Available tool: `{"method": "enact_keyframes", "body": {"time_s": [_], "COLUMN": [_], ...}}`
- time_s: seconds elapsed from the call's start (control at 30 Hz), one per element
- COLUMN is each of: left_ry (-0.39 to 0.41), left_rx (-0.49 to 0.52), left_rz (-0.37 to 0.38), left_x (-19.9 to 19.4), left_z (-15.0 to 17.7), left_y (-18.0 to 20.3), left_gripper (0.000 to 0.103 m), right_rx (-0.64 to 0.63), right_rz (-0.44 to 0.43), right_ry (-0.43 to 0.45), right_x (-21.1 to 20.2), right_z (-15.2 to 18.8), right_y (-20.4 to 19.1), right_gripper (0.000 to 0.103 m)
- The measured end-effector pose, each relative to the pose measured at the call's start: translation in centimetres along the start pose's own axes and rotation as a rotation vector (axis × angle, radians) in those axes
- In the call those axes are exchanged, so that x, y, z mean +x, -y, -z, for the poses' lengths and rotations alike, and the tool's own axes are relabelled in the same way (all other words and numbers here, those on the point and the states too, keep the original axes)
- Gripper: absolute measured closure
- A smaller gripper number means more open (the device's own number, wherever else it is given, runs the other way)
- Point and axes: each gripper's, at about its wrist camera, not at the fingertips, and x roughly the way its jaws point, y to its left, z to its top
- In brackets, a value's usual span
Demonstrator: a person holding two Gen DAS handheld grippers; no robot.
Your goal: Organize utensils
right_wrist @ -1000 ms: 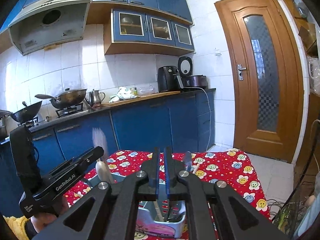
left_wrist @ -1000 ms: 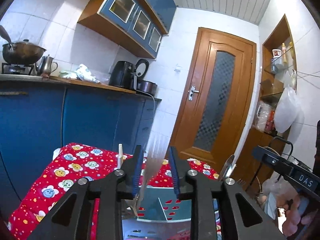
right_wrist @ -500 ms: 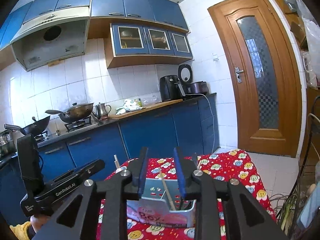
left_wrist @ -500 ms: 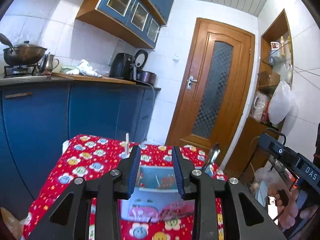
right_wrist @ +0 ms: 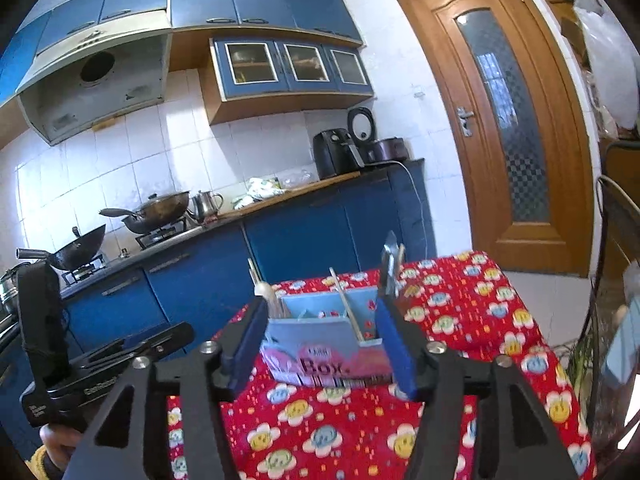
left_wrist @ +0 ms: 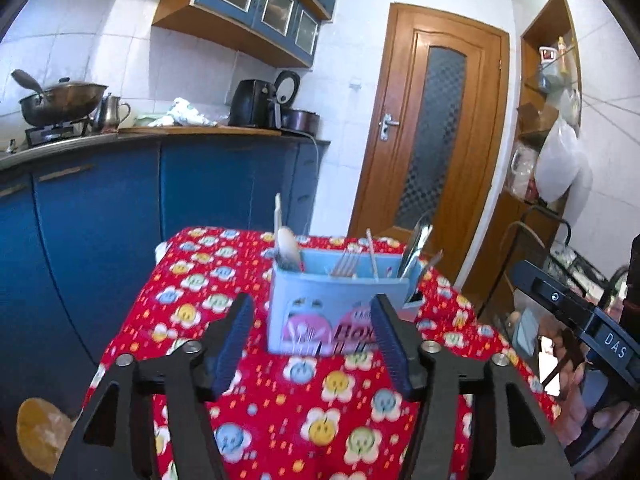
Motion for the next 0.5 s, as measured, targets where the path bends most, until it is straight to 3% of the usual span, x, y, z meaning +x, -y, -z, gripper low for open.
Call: {"method": "enact_keyframes", "body": {"time_s": [0.07,0.17,0.5], "left_ry": [0.002,-0.006,-0.079], "left_rx": [-0.011,-0.02,-0.017], "left_rz": [-0.025,-0.068,-0.144], "left_x": [-0.5,-0.8,0.8], "left_z": [1.0,2.3,5.4], "left_y": [-0.4,-1.0,-1.6], "left_gripper": [0.03,0.028,0.027], "right_rx": [0.016,0.022,-0.015], "right_rz": [0.011,0.027,0.075], "right_ry": [-0.013,-0.04,-0.067], "right_x": [-0.3,-0.5,-0.9], "right_z": [1.0,2.4,6.3], "right_y": [0.1,0.4,0.1], "right_gripper": [0.032,0.021,0.007]}}
